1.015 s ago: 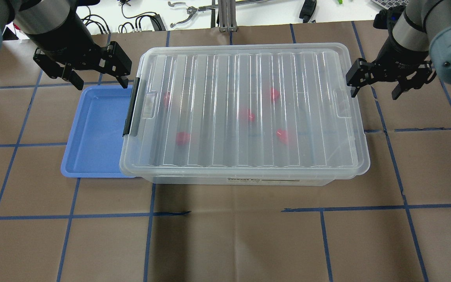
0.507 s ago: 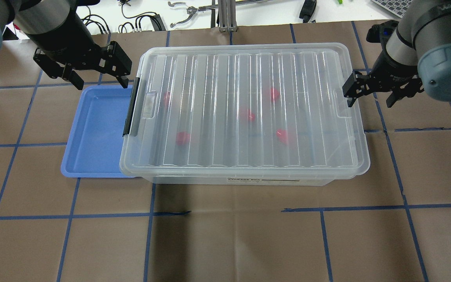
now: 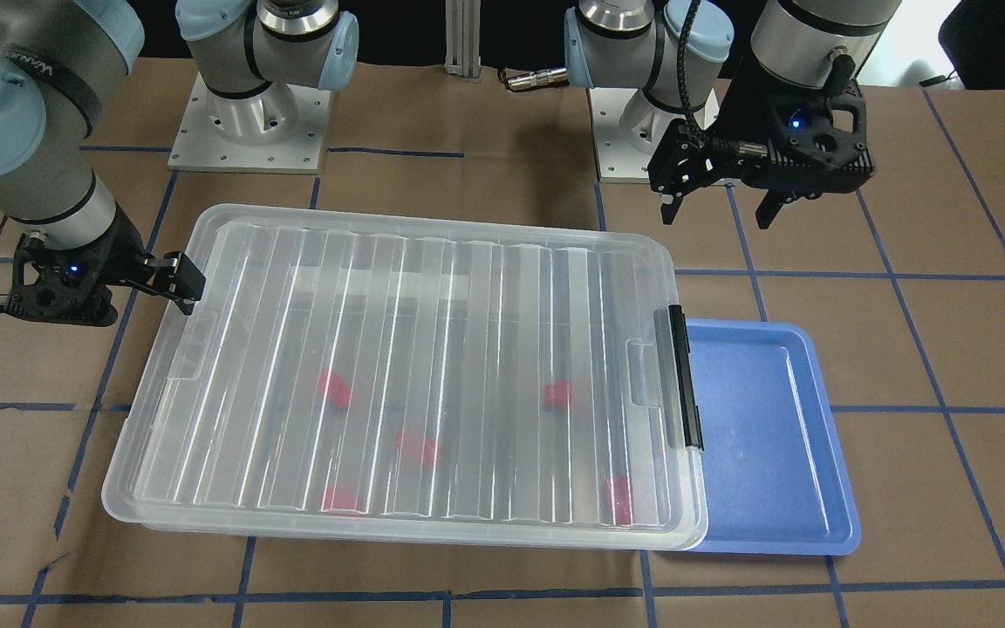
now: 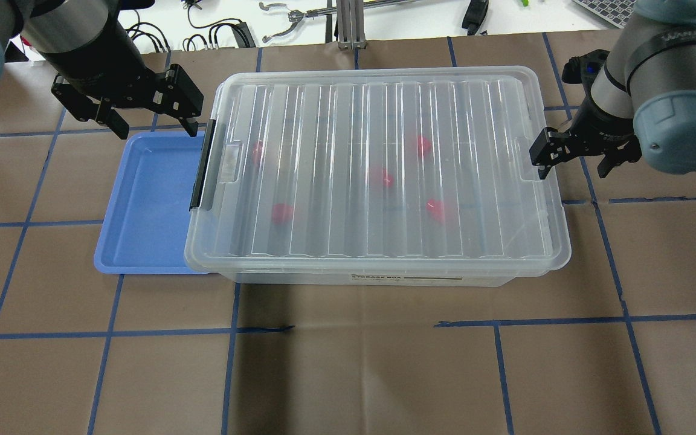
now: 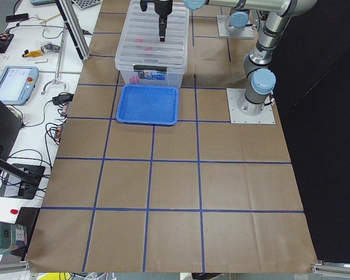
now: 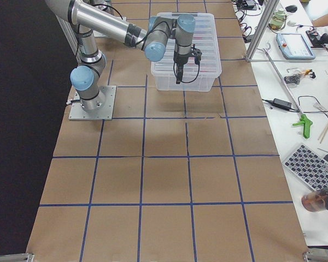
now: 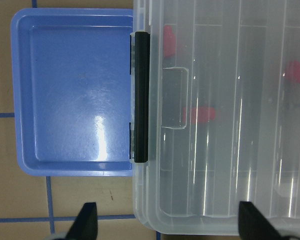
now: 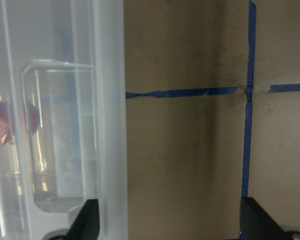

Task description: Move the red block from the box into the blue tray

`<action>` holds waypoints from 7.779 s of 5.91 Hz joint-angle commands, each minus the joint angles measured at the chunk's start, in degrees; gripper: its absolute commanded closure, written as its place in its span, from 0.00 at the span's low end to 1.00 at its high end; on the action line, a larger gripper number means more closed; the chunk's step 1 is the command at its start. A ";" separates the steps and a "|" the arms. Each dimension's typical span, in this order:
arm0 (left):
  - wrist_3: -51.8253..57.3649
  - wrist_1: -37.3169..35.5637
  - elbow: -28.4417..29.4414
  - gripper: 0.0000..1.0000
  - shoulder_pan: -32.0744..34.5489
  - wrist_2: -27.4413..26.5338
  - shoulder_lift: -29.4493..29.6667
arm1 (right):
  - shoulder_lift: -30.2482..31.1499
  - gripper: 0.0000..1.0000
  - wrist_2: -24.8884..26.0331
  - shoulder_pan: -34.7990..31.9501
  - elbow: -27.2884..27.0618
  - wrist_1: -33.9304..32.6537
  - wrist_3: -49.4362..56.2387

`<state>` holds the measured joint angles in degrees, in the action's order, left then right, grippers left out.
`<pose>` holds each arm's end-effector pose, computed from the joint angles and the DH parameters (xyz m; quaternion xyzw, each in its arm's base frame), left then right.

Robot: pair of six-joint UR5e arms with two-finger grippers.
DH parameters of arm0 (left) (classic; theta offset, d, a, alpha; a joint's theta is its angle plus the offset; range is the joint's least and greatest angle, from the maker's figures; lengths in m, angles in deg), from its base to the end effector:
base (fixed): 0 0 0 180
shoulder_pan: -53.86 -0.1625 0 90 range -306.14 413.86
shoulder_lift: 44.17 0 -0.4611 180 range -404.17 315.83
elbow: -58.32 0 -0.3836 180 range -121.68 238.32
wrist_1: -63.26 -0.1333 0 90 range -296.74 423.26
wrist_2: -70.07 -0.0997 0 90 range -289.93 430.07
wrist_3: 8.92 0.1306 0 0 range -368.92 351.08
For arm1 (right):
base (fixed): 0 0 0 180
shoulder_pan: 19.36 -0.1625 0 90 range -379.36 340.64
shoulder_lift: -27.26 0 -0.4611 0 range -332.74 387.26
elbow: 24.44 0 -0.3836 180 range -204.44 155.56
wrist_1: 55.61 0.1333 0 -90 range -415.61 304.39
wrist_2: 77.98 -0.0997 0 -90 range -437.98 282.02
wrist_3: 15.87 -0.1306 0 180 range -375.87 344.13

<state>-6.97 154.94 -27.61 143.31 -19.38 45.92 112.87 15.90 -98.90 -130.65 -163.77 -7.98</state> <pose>-0.1299 -0.4895 0.5237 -0.0123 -0.9997 0.0202 0.0044 0.0337 -0.5029 0.3529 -0.0217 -0.9990 -0.0264 0.0300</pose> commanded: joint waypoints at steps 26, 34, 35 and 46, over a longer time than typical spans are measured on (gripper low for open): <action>71.52 -15.66 -5.20 0.03 7.31 -0.90 12.22 | 0.09 0.00 3.42 25.30 -0.04 -5.83 26.39; 75.22 -35.81 -19.78 0.03 10.57 -0.99 21.18 | 6.15 0.00 2.28 9.96 10.29 7.21 7.98; 74.96 -40.21 -22.67 0.03 10.31 -0.73 21.97 | 5.80 0.00 2.10 6.89 12.85 10.57 4.02; 72.67 -25.42 -9.93 0.96 9.96 -0.99 17.26 | -0.62 0.00 -3.35 -11.16 26.24 22.55 -13.60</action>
<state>65.76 121.00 -42.61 153.20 -20.12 65.71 112.30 12.76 -110.06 -104.35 -141.33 -21.58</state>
